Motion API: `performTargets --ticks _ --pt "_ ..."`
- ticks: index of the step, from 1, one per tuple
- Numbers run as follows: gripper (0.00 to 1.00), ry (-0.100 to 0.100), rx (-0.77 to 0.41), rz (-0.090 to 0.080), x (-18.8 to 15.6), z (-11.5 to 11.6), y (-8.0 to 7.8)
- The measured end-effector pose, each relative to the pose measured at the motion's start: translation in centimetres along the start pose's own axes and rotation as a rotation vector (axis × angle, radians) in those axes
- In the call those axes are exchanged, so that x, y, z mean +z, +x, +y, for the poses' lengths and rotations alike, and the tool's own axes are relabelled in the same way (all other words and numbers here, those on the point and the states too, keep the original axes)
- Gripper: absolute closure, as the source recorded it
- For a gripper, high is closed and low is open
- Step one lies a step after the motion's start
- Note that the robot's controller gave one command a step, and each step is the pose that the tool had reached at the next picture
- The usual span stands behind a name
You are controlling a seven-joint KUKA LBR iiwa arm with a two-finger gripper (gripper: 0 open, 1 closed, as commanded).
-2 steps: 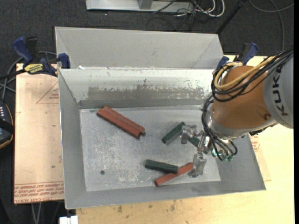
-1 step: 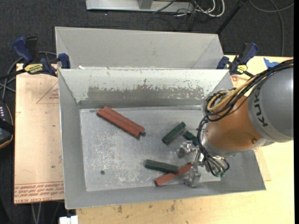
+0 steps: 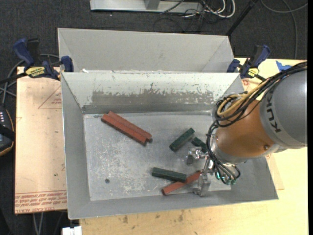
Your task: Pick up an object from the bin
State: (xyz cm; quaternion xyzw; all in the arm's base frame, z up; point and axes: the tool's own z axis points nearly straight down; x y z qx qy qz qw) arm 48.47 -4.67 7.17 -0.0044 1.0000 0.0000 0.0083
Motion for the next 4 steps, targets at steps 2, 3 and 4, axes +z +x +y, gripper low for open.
performTargets --ticks 2,3,4 --pt "0.00 0.000 -0.001 0.000 0.00 0.01 0.00" --pt "0.00 0.000 -0.002 0.000 0.00 0.01 0.00" --pt "0.00 0.000 -0.002 0.000 0.00 0.02 0.00"
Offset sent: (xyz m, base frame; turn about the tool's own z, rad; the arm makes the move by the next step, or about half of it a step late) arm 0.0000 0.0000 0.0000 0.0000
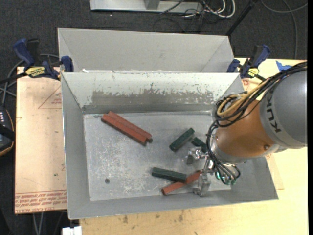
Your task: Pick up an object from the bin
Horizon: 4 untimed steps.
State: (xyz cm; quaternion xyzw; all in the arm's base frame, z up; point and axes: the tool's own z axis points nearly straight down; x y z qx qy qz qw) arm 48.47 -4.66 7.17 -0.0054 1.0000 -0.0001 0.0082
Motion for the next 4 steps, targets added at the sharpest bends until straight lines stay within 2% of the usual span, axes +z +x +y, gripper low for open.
performTargets --ticks 4 --pt "0.00 0.000 -0.001 0.000 0.00 0.01 0.00"
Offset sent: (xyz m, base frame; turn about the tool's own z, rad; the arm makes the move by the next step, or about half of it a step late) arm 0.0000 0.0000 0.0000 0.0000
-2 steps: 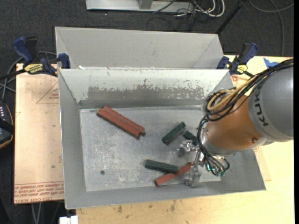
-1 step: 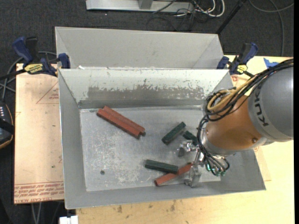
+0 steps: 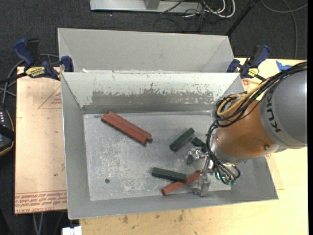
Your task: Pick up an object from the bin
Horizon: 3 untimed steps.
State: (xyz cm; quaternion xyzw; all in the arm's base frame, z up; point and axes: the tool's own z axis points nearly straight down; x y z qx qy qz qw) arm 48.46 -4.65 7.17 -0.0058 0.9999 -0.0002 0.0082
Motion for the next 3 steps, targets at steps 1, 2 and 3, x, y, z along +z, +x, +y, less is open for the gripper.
performTargets --ticks 1,2,3 --pt "0.00 0.000 0.000 0.000 0.00 0.00 0.00" --pt "0.00 0.000 0.000 0.000 0.00 0.00 0.00" --pt "0.00 0.000 0.000 0.000 0.00 0.00 0.00"
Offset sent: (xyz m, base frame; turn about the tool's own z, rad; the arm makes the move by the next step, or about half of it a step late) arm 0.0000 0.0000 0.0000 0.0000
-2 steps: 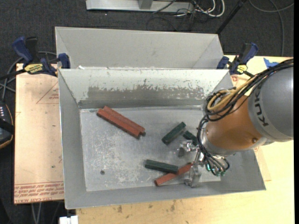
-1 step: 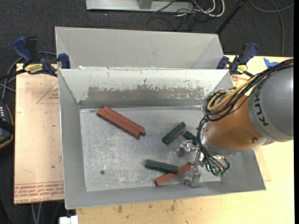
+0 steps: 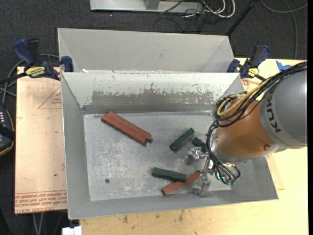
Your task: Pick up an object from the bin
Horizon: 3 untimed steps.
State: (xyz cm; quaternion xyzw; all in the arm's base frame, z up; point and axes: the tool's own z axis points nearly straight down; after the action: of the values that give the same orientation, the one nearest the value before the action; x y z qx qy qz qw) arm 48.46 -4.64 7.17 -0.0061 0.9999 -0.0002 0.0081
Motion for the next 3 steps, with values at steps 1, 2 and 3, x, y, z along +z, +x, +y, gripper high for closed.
performTargets --ticks 1,2,3 --pt "0.00 -0.001 -0.374 -0.002 -0.06 2.86 -0.55" --pt "1.00 -0.004 -0.373 0.010 0.14 2.86 -0.21" --pt "1.00 -0.005 -0.467 0.010 -0.54 2.60 -0.40"
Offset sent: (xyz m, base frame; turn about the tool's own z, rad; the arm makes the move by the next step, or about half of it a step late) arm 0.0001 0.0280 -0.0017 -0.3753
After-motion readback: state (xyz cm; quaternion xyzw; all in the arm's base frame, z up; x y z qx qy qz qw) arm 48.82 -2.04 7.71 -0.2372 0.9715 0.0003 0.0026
